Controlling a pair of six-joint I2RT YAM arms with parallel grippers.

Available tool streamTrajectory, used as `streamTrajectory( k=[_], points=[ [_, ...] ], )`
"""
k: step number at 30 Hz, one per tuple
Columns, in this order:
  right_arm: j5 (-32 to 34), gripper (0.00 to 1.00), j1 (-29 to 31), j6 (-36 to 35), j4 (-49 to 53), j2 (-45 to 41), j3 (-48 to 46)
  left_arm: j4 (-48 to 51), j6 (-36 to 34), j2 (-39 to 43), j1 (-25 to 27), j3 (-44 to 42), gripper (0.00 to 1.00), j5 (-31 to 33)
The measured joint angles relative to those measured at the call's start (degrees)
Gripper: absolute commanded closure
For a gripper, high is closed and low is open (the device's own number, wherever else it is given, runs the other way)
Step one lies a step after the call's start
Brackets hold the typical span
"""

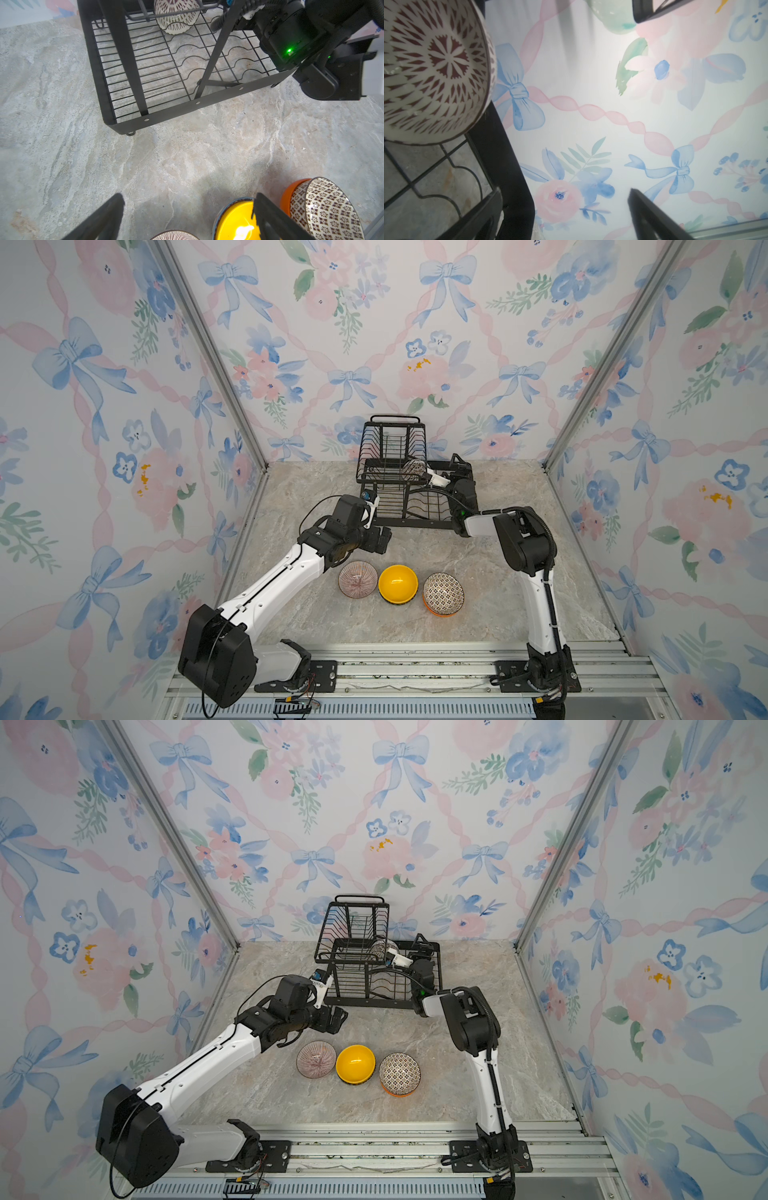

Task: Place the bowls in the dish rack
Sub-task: 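Open the right gripper to release the bowl upright in the rack slot, then withdraw the right gripper from the rack while left gripper moves over the yellow bowl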

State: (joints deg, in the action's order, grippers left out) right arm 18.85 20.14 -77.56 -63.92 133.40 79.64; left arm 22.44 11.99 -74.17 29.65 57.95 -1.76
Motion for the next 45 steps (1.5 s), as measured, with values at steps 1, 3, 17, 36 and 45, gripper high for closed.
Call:
streamTrajectory(
  k=[1, 3, 17, 36, 45],
  points=[
    [0.0, 0.03, -0.3, 0.0, -0.4, -0.6, -0.9, 0.0, 0.0, 0.0, 0.0, 0.0, 0.02, 0.0],
    [-0.2, 0.03, -0.8, 0.1, -1.1, -2.1, -3.0, 0.0, 0.0, 0.0, 0.0, 0.0, 0.02, 0.2],
    [1.5, 0.03, -1.7, 5.0, -4.1, -14.8, -17.1, 0.0, 0.0, 0.0, 0.0, 0.0, 0.02, 0.2],
    [-1.2, 0.03, 2.6, 61.4, 65.0, -55.0, -20.3, 0.0, 1.1, 2.1, 1.0, -8.2, 0.02, -3.7],
    [-10.1, 0.03, 5.8, 83.4, 90.6, -59.8, -17.3, 0.0, 2.2, 4.9, 5.0, -10.9, 0.08, -4.1]
  ],
)
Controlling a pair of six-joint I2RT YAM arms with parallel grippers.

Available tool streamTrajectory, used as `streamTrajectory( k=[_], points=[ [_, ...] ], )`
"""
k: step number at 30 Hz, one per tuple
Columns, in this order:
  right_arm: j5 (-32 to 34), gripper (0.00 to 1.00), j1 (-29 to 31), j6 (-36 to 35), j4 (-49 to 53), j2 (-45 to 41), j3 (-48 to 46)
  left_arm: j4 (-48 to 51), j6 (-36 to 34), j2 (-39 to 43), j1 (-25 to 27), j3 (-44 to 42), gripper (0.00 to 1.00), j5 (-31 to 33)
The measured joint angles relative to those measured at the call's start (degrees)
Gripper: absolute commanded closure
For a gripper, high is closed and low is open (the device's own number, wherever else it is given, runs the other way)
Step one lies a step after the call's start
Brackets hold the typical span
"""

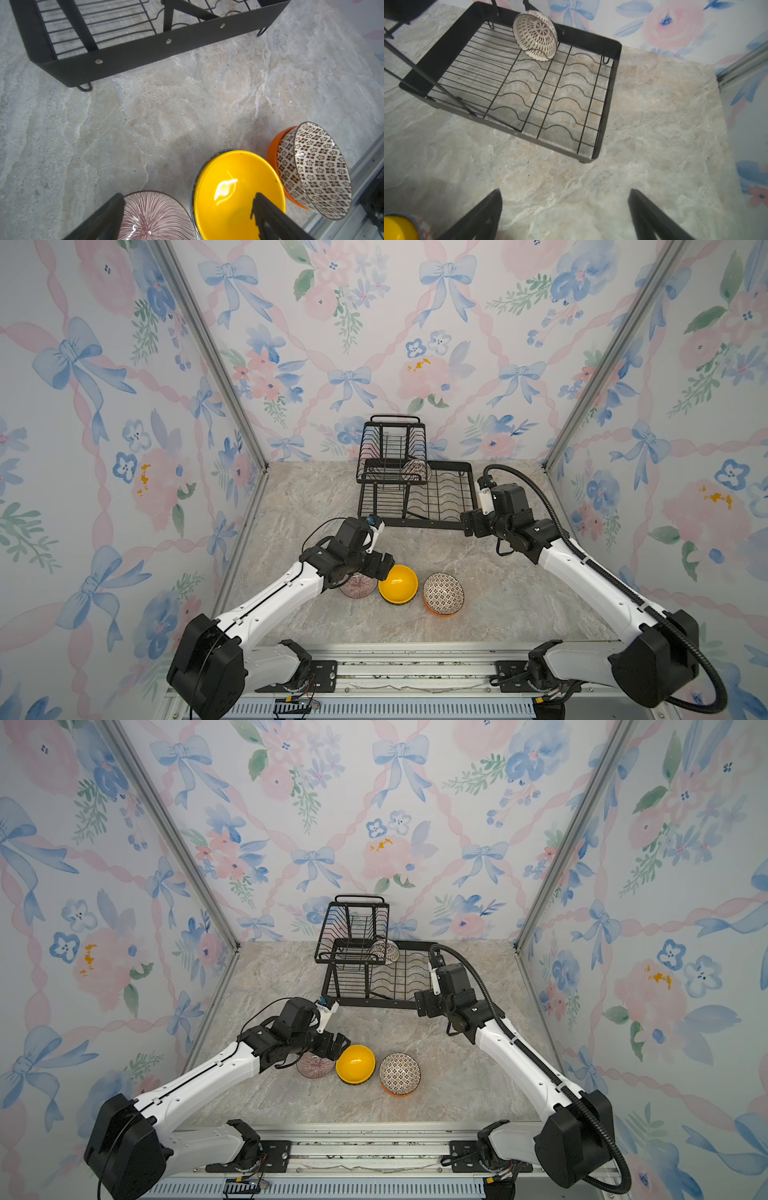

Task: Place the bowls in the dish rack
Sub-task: 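Withdraw the right gripper from the rack while left gripper moves over the yellow bowl, then lower the left gripper onto the yellow bowl's rim and close it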

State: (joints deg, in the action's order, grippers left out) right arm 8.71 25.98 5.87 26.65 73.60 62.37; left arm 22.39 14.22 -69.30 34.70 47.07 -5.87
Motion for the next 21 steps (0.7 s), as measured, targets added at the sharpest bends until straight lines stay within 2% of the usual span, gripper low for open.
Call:
streamTrajectory(
  k=[6, 12, 21],
  points=[
    [-1.2, 0.03, 2.6, 3.8, 4.7, -1.1, 0.0, 0.0, 1.4, -1.1, 3.1, -0.6, 0.20, 0.3],
    [-1.5, 0.03, 3.1, 4.7, 4.9, -1.2, -0.9, 0.0, 1.7, -4.7, 3.5, -0.6, 0.39, 1.7],
    [-1.7, 0.03, 3.1, 4.7, 3.8, -1.2, -1.5, 0.0, 1.7, -10.2, 4.9, 0.0, 0.51, 4.0]
  ],
)
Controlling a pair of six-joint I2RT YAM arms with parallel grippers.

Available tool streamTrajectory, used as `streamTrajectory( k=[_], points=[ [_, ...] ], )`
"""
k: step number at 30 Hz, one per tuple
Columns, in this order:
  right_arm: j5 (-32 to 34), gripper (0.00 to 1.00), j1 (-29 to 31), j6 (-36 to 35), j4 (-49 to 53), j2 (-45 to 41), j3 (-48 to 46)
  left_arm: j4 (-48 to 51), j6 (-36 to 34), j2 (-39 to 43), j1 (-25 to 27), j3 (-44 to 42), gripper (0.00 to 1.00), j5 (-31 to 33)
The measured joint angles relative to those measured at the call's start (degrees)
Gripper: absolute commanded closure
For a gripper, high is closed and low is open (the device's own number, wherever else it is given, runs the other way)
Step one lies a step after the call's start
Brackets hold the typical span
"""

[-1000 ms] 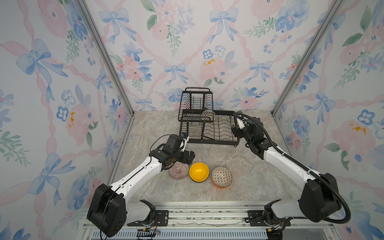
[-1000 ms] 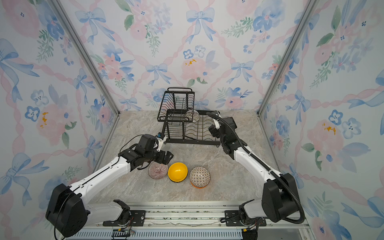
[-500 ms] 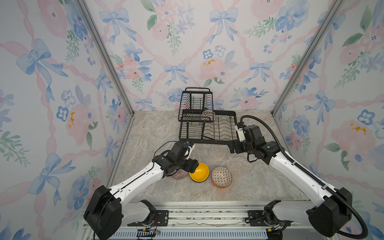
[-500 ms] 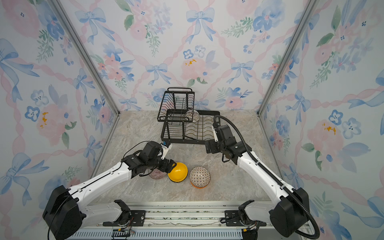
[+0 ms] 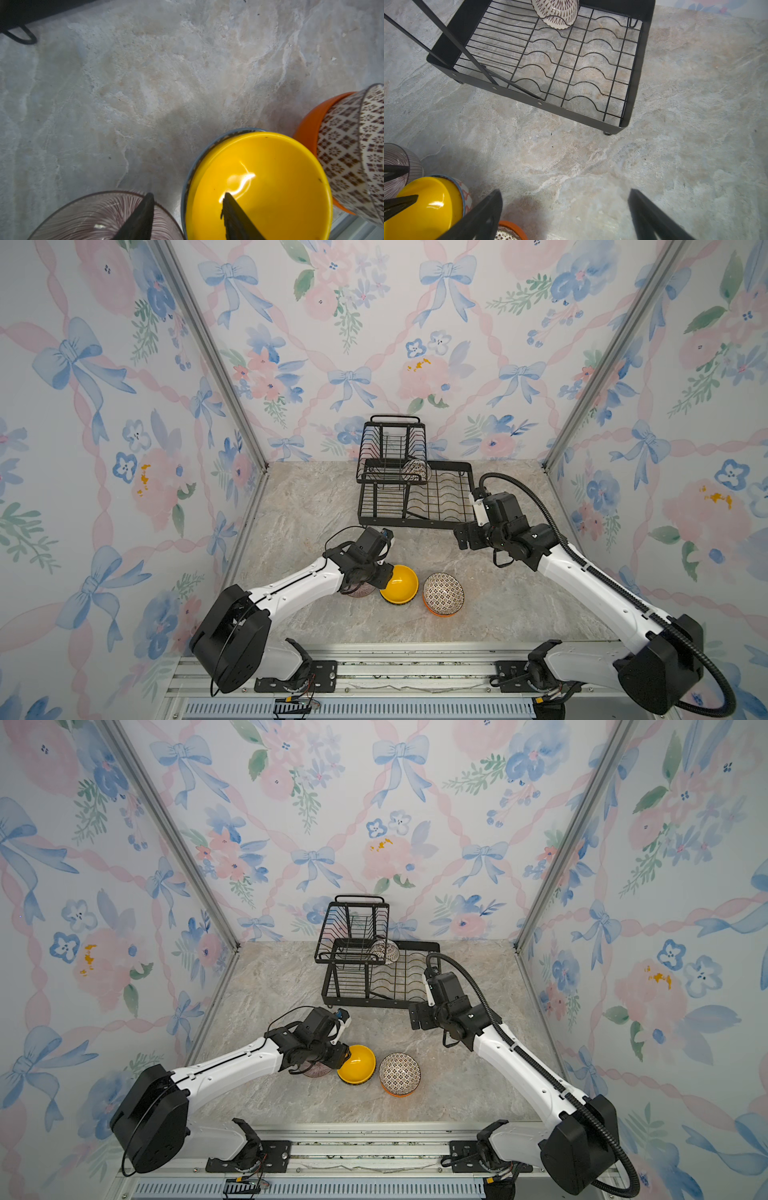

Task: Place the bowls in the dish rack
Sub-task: 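Lower the left gripper onto the yellow bowl's rim and close it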

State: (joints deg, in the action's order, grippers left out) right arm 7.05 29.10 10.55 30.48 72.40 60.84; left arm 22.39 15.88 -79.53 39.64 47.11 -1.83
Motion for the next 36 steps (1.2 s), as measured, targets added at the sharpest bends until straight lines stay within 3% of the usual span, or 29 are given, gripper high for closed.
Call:
streamTrajectory(
  k=[8, 28, 36],
  points=[
    [-0.3, 0.03, 0.0, 0.0, -0.3, 0.1, -1.2, 0.0, -0.2, -1.8, 0.1, 1.2, 0.68, 0.5],
    [-0.5, 0.03, 0.0, -0.3, -0.7, 0.8, -1.2, 0.1, -0.2, -0.9, 0.5, 1.3, 0.92, 1.4],
    [-0.5, 0.03, 0.0, -0.5, -0.7, 0.8, -1.2, 0.1, -0.3, 2.1, 0.5, 1.4, 0.94, 2.0]
  ],
)
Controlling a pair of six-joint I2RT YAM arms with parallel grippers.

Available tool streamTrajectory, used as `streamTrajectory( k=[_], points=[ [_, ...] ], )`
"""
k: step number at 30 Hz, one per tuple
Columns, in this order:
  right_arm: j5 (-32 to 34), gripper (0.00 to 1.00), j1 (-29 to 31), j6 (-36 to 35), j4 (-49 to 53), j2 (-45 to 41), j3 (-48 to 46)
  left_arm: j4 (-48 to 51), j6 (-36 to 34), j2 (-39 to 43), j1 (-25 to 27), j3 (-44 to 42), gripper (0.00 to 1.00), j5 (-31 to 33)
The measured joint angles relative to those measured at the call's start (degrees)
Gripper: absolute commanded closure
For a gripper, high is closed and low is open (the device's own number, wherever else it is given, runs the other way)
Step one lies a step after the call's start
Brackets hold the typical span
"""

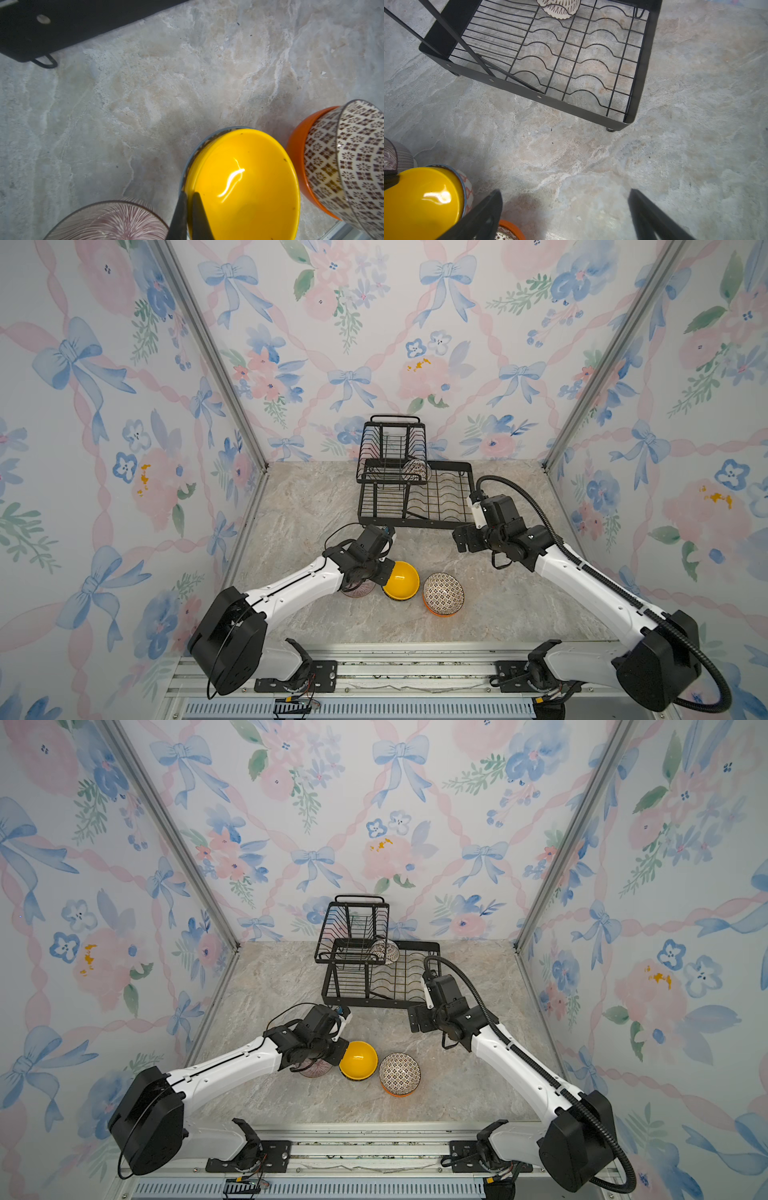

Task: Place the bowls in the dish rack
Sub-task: 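Lower the left gripper onto the yellow bowl's rim and close it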

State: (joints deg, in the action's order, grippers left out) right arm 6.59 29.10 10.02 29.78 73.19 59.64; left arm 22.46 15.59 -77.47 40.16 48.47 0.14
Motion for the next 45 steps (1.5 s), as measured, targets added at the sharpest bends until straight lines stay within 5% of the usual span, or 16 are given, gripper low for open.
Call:
streamTrajectory(
  k=[2, 5, 7, 34, 45],
  points=[
    [0.0, 0.03, 0.0, 0.0, 0.0, 0.0, 0.0, 0.2, 0.0, 0.4, 0.0, 0.1, 0.91, 0.0],
    [0.0, 0.03, 0.0, -0.2, 0.0, 0.0, 0.0, 0.4, -0.1, 0.7, 0.0, 0.3, 0.63, 0.0],
    [0.0, 0.03, 0.0, -0.2, 0.0, 0.0, 0.0, 0.4, 0.0, 0.7, 0.0, 0.6, 0.59, 0.0],
    [-0.5, 0.03, -0.2, -0.2, -0.9, 0.0, -1.0, 0.4, 0.1, -3.0, 0.1, 0.6, 0.69, 0.4],
    [-0.7, 0.03, -0.2, -0.2, -1.5, 0.0, -1.0, 0.4, 0.7, -4.0, 0.4, 0.5, 0.81, -0.1]
  ],
)
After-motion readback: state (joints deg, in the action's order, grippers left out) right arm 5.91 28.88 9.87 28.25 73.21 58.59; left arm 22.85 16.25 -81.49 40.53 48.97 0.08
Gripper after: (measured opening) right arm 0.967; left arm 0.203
